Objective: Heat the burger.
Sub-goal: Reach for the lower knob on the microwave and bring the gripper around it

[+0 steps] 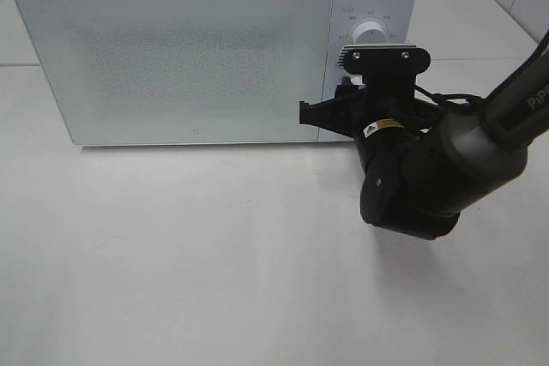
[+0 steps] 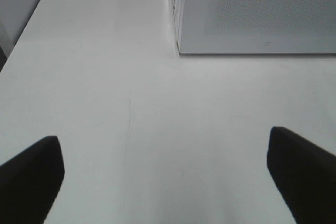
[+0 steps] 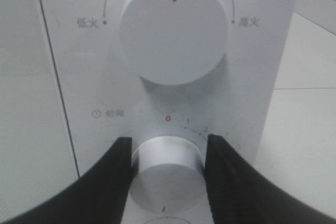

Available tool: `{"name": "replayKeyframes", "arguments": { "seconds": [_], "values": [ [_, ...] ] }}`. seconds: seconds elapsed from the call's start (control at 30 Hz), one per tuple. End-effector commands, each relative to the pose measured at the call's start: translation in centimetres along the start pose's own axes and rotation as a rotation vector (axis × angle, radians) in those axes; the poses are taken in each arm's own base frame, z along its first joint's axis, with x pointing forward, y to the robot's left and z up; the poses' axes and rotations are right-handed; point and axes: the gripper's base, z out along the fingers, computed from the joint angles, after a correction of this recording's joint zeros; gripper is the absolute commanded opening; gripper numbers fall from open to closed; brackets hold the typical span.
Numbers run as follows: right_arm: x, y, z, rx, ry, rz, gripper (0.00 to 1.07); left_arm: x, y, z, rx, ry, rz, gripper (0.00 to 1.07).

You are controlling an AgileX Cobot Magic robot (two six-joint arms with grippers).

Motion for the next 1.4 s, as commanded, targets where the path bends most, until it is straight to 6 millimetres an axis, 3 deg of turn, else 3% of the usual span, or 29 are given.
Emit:
{"name": "replayKeyframes", "arguments": {
  "seconds": [0.03, 0.43, 0.87, 1.4],
  "values": [
    [0.2, 0.6, 0.0, -0.055, 0.039, -0.026, 0.03, 0.1, 0.0, -0.2, 0.004, -0.029, -0.004, 1.05],
    [0.6, 0.5, 0.0, -0.041, 0.088, 0.074, 0.03, 0.1, 0.0, -0.2, 0.004, -0.029, -0.004, 1.05],
    [1.1, 0.7, -0.1, -0.027, 0.151, 0.462, 0.03, 0.1, 0.0, -0.2, 0.004, -0.029, -0.004, 1.05],
    [1.3, 0.8, -0.1, -0.006, 0.186, 0.734, 0.04, 0.1, 0.0, -0.2, 0.004, -0.029, -0.004, 1.05]
  ]
}}
